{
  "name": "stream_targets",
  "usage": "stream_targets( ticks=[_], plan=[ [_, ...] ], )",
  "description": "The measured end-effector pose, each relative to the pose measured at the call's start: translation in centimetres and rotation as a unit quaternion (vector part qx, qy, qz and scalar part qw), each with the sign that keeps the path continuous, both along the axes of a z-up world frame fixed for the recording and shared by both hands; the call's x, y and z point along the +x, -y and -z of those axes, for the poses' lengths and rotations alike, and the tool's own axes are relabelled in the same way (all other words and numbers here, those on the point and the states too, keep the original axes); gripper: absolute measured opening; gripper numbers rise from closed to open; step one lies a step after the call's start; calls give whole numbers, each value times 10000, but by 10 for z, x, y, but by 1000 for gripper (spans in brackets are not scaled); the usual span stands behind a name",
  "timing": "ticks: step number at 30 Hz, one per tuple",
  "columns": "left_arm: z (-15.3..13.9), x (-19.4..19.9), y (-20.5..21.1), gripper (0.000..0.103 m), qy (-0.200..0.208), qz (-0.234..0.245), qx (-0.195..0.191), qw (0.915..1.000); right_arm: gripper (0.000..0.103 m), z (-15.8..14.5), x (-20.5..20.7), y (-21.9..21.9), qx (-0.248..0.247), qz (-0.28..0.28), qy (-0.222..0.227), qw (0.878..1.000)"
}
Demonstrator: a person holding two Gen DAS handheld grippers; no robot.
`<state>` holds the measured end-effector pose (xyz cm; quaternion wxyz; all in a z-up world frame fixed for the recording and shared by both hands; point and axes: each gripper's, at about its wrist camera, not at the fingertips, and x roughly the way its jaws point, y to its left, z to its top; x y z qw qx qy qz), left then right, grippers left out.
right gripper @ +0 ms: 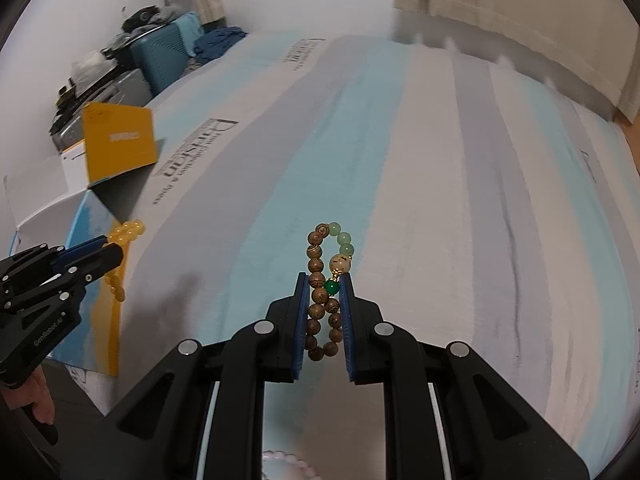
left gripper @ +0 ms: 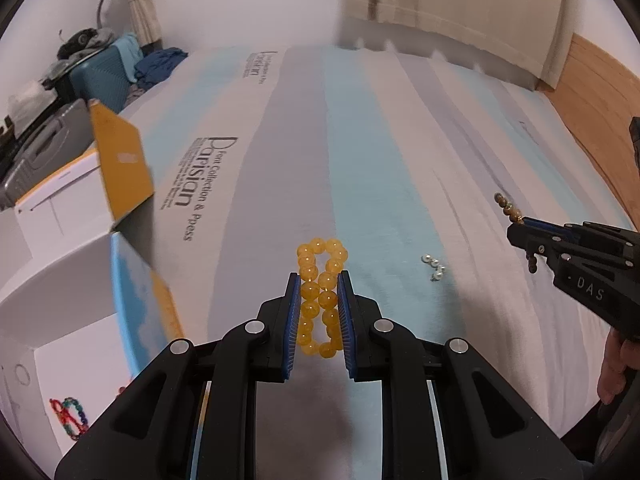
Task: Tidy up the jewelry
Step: 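Carry both held bracelets toward the white box, then open the left tool to drop the yellow bracelet into the box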
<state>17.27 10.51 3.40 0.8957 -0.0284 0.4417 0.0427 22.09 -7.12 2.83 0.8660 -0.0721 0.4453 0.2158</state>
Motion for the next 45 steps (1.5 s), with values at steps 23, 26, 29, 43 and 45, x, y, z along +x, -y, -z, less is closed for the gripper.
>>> stream_targets(
  ticks=[23, 26, 29, 43, 45],
  plan=[
    [-42, -62, -72, 17, 358, -539, -38, 9979, 14, -31, -47, -117, 142, -895, 325, 9954],
    [-47, -71, -82, 18, 432, -572, -92, 9974, 14, -36, -54, -129, 177, -1004, 399, 9940],
    [-49, -81, -93, 18, 458, -633, -115, 9969, 14, -38, -63, -142, 149, -1111, 461, 9926],
    [-38, -130, -176, 18, 303, -1154, -187, 9927, 14, -40, -111, -237, 233, -1767, 290, 9836],
    [-34, -137, -189, 18, 226, -1251, -184, 9917, 14, -37, -118, -255, 190, -1898, 247, 9813]
  ],
)
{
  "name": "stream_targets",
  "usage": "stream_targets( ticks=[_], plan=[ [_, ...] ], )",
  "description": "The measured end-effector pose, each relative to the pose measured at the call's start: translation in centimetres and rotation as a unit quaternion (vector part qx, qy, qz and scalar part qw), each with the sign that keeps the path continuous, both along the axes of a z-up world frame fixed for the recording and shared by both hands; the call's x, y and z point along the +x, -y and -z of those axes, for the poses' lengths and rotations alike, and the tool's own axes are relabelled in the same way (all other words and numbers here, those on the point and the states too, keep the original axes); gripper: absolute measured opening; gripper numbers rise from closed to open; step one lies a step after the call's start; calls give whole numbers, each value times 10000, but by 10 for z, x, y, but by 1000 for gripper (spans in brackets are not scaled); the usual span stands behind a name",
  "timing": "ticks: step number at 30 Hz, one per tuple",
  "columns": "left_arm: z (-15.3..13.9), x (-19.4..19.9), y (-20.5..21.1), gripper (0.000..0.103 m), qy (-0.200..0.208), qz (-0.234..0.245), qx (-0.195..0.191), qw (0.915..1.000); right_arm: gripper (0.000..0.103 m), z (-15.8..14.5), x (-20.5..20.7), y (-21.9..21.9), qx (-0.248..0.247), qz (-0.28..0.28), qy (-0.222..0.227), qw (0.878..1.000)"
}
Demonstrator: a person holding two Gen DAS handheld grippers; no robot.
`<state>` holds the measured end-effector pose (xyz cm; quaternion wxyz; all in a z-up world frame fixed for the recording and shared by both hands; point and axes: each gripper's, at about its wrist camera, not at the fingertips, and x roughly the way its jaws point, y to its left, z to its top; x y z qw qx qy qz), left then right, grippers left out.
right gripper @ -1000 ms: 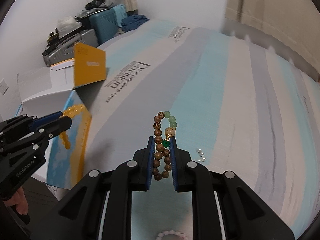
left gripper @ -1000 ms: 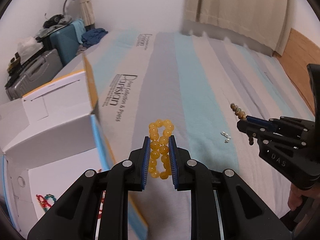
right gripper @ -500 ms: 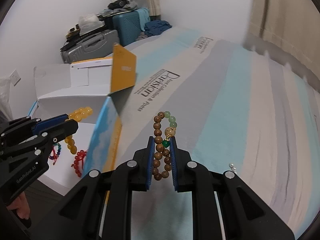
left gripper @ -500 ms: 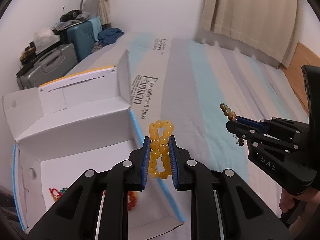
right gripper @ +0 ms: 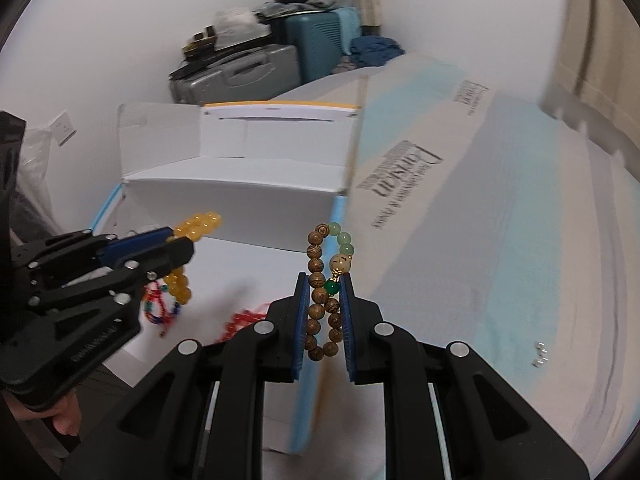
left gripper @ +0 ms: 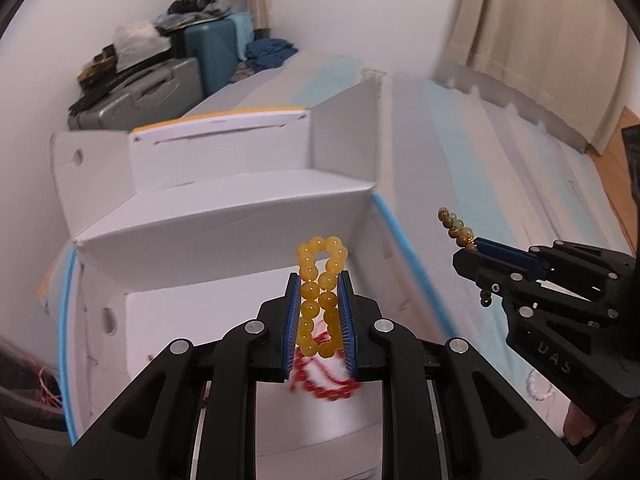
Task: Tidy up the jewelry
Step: 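Open the left tool to drop the yellow bracelet into the box, then open the right tool to drop the brown wooden bead bracelet into the box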
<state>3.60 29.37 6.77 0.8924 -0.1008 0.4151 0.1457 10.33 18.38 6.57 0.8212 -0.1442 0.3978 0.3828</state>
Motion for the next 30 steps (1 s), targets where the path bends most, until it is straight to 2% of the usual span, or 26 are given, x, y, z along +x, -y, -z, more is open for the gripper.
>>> stream_targets(
  ticks=[8, 16, 25, 30],
  plan=[
    [11, -17, -38, 18, -155, -196, -99, 9996, 14, 24, -18, -50, -233, -340, -304, 9987],
    [37, -26, -63, 17, -600, -325, -213, 9974, 14, 59, -30, -85, -594, -472, -605, 9953],
    [61, -31, -78, 17, -1110, -535, -155, 9923, 16, 84, -26, -89, -821, -326, -882, 9922],
    [57, -32, -76, 19, -1064, -575, -72, 9926, 17, 86, -24, -85, -791, -294, -897, 9924]
  ],
)
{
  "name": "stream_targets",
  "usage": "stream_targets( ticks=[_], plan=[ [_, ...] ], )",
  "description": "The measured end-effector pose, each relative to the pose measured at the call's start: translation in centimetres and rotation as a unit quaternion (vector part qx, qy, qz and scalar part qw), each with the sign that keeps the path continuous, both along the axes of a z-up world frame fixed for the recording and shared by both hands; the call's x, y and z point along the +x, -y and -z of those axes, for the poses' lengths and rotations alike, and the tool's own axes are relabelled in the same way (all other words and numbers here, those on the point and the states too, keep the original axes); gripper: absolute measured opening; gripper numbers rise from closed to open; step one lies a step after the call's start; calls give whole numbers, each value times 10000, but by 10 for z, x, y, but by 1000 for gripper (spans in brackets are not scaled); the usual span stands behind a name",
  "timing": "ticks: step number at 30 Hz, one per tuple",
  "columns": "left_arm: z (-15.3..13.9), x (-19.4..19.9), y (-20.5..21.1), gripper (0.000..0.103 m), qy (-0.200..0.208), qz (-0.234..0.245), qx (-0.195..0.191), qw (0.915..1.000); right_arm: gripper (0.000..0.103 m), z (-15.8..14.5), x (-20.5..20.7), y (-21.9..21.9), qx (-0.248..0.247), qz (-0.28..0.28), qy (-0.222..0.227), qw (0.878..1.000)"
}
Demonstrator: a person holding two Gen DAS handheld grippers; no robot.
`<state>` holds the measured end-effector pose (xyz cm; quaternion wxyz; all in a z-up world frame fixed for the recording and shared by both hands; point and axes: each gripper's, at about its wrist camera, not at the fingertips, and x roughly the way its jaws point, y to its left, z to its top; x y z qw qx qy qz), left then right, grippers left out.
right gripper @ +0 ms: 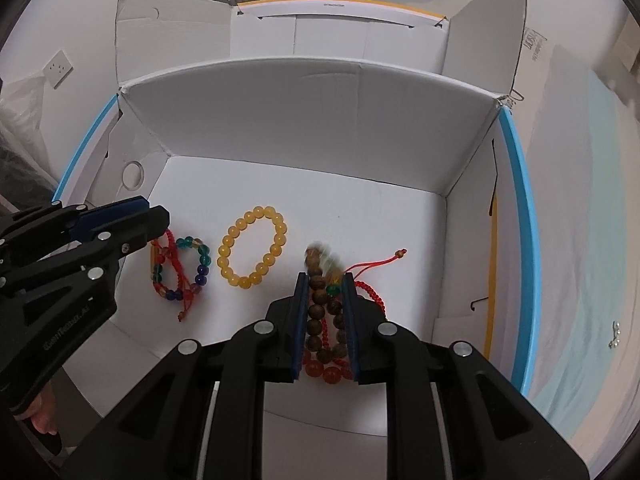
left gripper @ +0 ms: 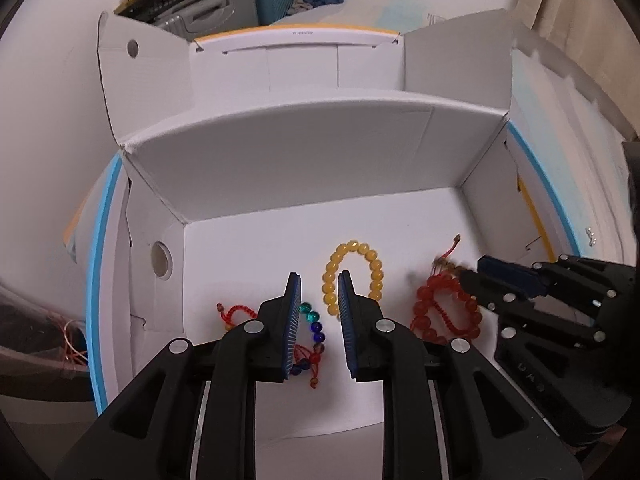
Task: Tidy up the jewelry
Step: 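Open the right tool to drop the brown wooden bead bracelet into the box, then move the left tool to the pearl earrings while the right moves to the pink bracelet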
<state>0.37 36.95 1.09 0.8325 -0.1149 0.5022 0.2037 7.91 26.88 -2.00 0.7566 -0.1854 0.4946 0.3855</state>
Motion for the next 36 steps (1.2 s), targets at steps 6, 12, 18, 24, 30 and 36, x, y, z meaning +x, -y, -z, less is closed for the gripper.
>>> stream_targets(
  ticks=[6, 12, 18, 24, 30, 36],
  plan=[
    [-11, -5, -3, 37, 95, -186, 185, 9996, 45, -7, -1, 7, 187, 26, 12, 9998],
    [-23, -8, -2, 59, 218, -297, 354, 9987, 68, -29, -4, 24, 504, 82, 134, 9986],
    [-35, -4, 3, 86, 369, -368, 524, 9973, 80, -50, -4, 40, 679, 141, 279, 9972],
    [-44, 0, 10, 97, 441, -352, 618, 9965, 92, -64, -1, 66, 745, 329, 507, 9954],
    [-50, 13, 32, 97, 552, -48, 470, 9974, 95, -76, 5, 108, 805, 664, 651, 9924],
    [-51, 30, 57, 97, 546, 222, 502, 9970, 95, -85, 16, 164, 831, 1108, 775, 9873]
  ],
)
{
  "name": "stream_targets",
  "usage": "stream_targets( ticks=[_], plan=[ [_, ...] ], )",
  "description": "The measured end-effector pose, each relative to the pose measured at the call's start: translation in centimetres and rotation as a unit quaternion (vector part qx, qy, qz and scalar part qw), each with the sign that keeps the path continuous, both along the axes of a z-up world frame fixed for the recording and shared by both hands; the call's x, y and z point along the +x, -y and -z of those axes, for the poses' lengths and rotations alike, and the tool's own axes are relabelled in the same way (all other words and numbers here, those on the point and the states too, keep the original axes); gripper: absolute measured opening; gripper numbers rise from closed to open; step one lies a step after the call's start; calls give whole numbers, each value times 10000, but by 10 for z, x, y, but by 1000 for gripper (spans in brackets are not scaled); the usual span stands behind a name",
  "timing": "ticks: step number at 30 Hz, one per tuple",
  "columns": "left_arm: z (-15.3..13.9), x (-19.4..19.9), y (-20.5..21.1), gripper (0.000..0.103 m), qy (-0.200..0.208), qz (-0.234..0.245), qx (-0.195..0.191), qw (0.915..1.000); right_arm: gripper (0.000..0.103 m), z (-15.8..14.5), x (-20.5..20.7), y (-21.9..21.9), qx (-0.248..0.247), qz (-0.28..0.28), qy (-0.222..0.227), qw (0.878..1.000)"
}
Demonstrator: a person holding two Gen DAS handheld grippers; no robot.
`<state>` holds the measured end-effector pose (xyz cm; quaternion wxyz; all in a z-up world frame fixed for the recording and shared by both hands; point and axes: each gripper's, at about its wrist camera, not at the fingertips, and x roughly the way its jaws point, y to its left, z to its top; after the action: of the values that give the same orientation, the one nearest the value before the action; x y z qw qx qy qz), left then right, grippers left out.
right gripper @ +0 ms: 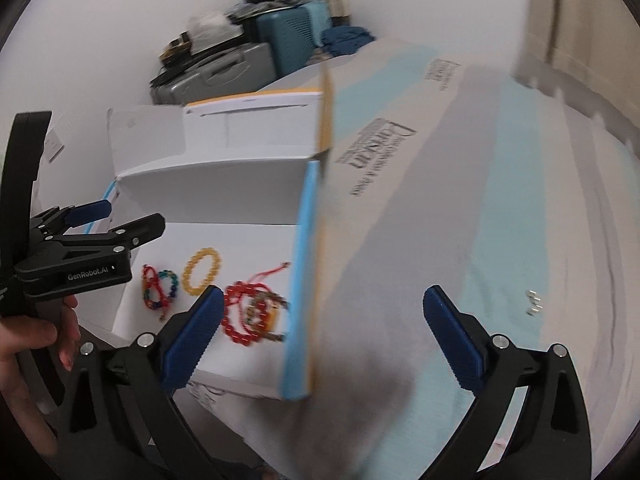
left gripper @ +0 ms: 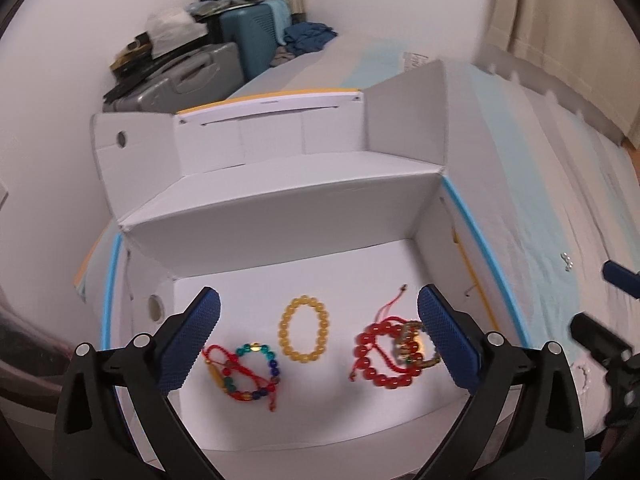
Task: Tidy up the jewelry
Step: 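Move the left tool to the pearl earrings while the right moves to the pink bracelet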
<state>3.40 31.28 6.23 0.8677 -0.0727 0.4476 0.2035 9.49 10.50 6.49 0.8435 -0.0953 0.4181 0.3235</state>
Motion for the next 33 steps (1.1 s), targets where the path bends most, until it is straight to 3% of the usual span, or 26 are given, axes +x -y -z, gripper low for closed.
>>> stream_targets(
  ticks=[16, 27, 33],
  plan=[
    [-7, 62, 108, 97, 96, 1082, -29, 9941, 95, 5, 18, 133, -72, 974, -57, 9952],
    [22, 106, 187, 97, 0, 1933, -332, 9806, 95, 32, 14, 203, -232, 1466, -242, 9886],
    [39, 126, 218, 97, -111, 2147, -348, 9760, 95, 58, 10, 226, -317, 1627, -411, 9853]
  ],
)
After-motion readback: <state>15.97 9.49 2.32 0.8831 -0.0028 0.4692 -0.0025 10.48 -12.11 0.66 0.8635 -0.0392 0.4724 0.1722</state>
